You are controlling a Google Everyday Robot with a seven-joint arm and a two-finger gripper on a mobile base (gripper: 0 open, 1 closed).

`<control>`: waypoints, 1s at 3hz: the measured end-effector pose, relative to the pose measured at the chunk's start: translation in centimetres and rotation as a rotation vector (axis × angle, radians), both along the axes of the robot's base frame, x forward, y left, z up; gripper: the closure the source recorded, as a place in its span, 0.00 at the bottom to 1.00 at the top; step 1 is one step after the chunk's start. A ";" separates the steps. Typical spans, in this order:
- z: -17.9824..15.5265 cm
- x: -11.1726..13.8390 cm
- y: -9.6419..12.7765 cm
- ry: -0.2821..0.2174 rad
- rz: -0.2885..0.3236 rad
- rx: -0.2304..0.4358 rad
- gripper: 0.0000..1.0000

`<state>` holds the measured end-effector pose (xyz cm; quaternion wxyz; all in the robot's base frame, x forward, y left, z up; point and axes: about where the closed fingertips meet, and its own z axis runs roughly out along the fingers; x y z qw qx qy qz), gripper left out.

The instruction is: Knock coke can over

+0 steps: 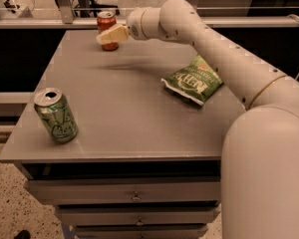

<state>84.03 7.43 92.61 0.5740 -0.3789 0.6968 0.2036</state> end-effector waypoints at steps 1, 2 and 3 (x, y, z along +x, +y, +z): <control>0.1 2.3 1.7 0.006 0.009 0.054 0.00; -0.4 3.7 3.6 0.032 0.030 0.090 0.00; -1.7 4.1 4.8 0.069 0.050 0.086 0.16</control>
Offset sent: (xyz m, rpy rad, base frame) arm 0.0555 0.0486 -0.0049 0.1302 0.0590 0.0449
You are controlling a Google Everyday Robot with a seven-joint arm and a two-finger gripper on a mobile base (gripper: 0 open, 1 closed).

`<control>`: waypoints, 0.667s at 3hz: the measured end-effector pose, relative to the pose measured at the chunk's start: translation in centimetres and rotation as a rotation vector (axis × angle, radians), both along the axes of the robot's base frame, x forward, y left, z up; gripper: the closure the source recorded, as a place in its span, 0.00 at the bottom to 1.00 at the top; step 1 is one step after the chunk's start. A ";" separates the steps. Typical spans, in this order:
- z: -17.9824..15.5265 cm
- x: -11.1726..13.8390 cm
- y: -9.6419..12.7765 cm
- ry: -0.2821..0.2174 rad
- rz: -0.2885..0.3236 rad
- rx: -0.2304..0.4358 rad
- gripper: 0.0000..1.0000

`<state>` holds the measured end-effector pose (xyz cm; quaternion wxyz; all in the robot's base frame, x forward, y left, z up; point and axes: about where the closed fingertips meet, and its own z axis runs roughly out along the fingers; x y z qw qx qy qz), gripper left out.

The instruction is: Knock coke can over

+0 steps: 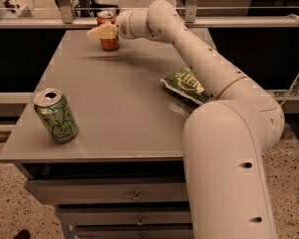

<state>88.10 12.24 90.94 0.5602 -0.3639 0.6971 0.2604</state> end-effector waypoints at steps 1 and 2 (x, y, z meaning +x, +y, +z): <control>-0.9 -0.1 -0.2 0.027 0.000 -0.007 0.39; -1.1 -0.4 -1.3 0.034 -0.014 -0.008 0.62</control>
Offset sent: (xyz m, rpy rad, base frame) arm -0.0098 -0.0364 -0.0086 -0.0067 0.0350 -0.0439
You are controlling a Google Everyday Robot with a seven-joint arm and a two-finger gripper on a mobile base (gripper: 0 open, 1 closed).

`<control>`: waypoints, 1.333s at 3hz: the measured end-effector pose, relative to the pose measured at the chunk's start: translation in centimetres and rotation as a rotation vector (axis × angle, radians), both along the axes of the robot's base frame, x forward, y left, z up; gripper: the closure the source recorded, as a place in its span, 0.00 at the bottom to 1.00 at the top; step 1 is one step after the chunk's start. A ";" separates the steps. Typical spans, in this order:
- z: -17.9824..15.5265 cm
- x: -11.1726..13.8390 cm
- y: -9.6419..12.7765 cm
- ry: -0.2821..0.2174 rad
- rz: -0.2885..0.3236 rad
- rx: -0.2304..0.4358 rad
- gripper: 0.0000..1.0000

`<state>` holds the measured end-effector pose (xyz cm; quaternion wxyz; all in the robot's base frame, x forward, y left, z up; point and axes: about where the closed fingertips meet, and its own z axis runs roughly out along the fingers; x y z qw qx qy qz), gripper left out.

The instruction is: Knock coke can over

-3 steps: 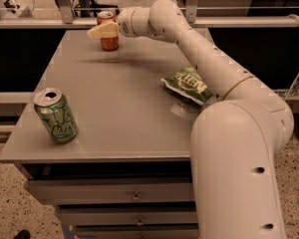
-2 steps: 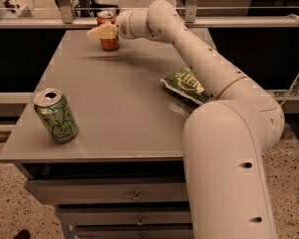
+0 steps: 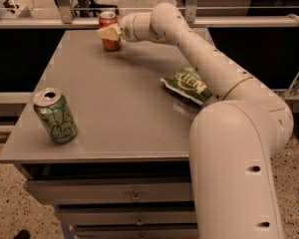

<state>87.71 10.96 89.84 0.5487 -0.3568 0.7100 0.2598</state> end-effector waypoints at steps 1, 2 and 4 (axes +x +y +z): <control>1.4 -1.1 -2.0 -0.010 0.001 0.005 0.87; 3.5 -3.2 -4.6 -0.018 0.016 0.008 1.00; 6.1 -8.6 -10.4 0.020 0.108 -0.101 1.00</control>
Offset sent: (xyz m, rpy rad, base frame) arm -0.0581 -0.0871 0.0645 0.0110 -0.0344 0.0261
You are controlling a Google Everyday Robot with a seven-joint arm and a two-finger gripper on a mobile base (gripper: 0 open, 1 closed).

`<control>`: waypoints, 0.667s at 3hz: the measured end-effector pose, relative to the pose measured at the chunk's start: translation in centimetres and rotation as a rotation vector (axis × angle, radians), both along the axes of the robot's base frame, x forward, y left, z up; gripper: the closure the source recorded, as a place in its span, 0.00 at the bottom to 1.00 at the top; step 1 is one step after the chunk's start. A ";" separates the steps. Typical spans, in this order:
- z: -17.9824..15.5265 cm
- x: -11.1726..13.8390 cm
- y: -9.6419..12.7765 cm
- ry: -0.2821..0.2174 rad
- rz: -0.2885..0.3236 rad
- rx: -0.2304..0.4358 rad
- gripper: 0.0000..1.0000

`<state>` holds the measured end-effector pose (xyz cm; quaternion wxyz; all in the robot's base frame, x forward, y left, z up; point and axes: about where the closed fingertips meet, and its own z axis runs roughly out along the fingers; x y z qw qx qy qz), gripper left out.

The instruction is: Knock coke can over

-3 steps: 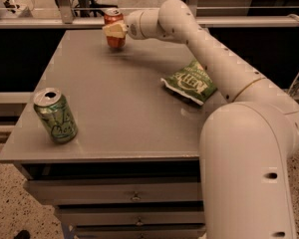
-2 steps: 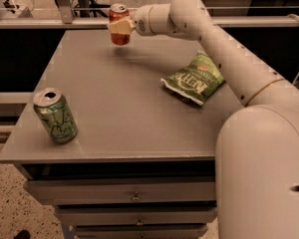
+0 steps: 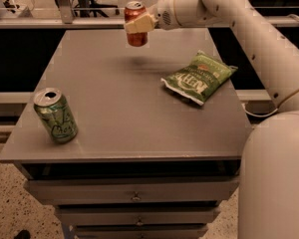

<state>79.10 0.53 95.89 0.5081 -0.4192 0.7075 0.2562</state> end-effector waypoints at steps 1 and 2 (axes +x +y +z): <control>-0.6 -2.6 -1.6 0.047 0.065 -0.153 1.00; -2.1 -4.9 -2.6 0.098 0.134 -0.325 1.00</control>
Offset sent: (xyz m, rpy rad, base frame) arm -0.0749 -0.0509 -0.0278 -0.5344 0.1571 0.2129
